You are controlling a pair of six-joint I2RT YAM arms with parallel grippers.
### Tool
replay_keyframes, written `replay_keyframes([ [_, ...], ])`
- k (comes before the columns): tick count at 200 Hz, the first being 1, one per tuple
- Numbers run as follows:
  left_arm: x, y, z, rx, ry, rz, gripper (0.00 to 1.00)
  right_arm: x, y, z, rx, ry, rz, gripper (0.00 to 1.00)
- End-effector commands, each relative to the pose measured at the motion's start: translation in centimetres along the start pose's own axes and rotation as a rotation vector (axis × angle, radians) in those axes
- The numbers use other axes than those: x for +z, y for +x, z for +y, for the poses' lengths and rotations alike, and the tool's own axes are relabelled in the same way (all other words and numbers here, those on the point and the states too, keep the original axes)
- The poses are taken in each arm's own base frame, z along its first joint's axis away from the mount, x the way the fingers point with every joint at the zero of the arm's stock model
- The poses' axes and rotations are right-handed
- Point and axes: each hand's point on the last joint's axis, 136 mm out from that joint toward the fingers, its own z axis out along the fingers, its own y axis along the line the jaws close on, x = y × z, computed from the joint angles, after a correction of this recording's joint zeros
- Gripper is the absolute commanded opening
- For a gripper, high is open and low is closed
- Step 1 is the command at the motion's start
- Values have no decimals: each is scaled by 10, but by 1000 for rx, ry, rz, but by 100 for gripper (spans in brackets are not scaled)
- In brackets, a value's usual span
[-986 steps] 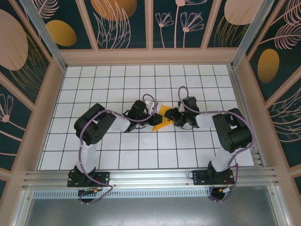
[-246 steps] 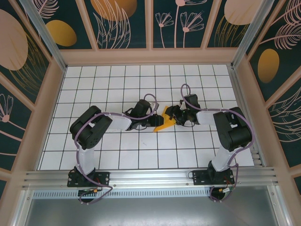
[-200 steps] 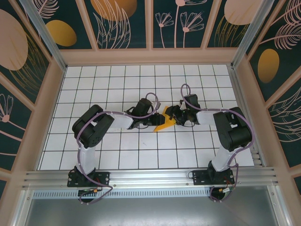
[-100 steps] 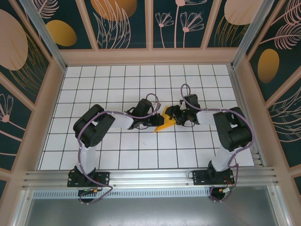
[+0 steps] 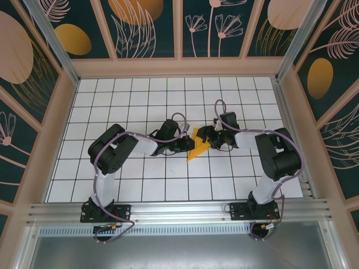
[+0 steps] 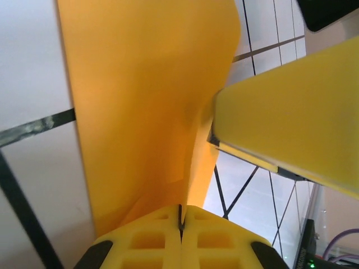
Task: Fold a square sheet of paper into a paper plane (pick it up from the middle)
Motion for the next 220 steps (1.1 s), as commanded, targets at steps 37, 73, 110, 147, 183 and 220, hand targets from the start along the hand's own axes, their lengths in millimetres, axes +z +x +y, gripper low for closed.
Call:
replay_keyframes([
  [37,1,0,-1,-81,72,3,5,-21,-3,8,-91,-4,-23,60],
  [73,-1,0,3,-102,72,-4,5,-19,-1,5,-98,5,-10,52],
  [110,-2,-1,3,-121,86,-14,4,-11,2,2,-95,27,14,44],
  [147,-2,-1,4,-134,95,-15,4,-5,3,-1,-86,40,31,43],
  [183,-2,0,4,-141,104,-14,4,1,6,-3,-84,49,50,44],
  [220,-2,0,5,-145,104,-12,4,7,6,-11,-66,98,58,45],
])
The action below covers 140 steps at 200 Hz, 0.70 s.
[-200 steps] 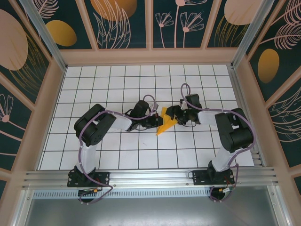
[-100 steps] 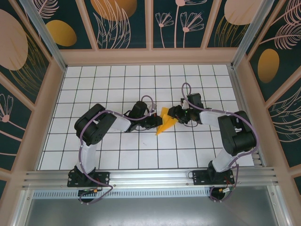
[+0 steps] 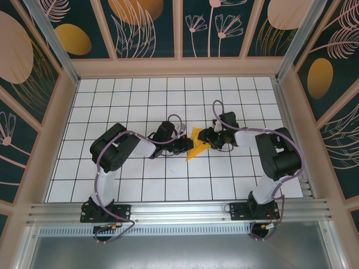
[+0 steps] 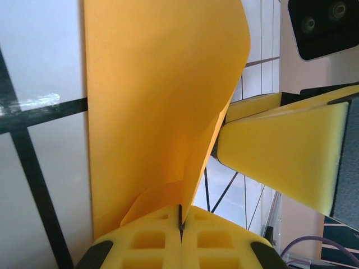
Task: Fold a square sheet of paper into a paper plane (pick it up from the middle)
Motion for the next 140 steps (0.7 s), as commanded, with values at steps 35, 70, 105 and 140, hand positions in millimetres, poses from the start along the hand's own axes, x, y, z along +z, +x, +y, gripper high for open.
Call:
replay_keyframes([
  [35,0,1,3,-10,19,9,6,10,0,-21,34,128,15,45],
  [70,-2,0,1,-10,17,7,13,13,5,-40,73,227,21,45],
  [105,-8,-3,-5,-2,11,-8,23,14,10,-55,101,308,30,46],
  [140,-19,-7,-15,9,14,-28,31,14,13,-64,115,366,33,46],
])
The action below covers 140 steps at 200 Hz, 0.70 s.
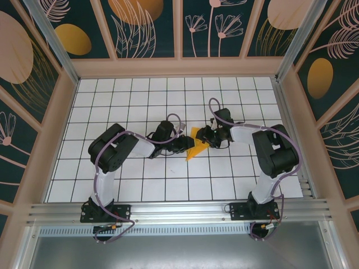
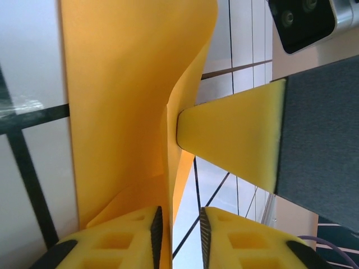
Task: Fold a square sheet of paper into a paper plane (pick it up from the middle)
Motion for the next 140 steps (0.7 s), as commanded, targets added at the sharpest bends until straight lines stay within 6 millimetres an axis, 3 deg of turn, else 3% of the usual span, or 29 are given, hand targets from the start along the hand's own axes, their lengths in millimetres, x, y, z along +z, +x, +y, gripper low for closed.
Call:
replay_keyframes([
  [1,-12,-4,-11,14,6,-15,32,14,16,-59,81,234,26,46],
  [52,-26,-7,-16,23,-4,-54,34,14,15,-61,95,254,21,47],
  [87,-31,-11,-7,50,-85,-81,36,15,15,-61,97,255,23,48],
  [140,-24,-8,4,84,-174,-63,39,17,16,-63,100,264,30,50],
])
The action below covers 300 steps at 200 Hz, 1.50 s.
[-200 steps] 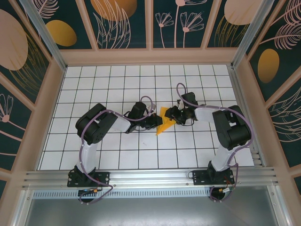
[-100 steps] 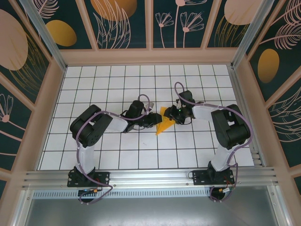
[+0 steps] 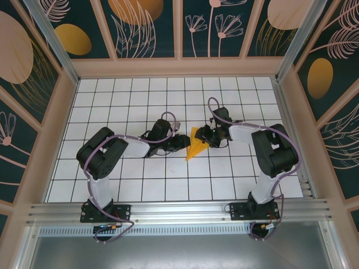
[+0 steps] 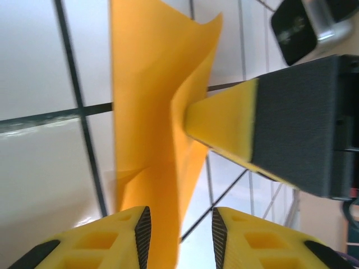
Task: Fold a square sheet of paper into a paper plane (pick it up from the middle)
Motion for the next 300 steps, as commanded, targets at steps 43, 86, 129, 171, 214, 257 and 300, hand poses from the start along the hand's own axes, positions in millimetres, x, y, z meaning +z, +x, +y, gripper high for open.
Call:
replay_keyframes([
  [43,13,2,-7,57,-20,37,41,18,17,-66,83,246,35,51],
  [86,22,5,-9,57,-5,61,40,20,17,-66,84,252,38,52],
  [129,26,9,-5,53,-10,76,36,23,20,-70,86,285,50,56],
  [171,28,11,-4,49,-4,82,27,24,22,-74,91,313,54,59],
  [214,29,13,-14,48,55,95,20,26,23,-75,89,321,57,60],
  [257,23,10,-11,46,33,73,23,26,24,-78,90,338,59,60],
  [300,7,1,-12,51,2,30,34,27,25,-85,92,371,57,60],
])
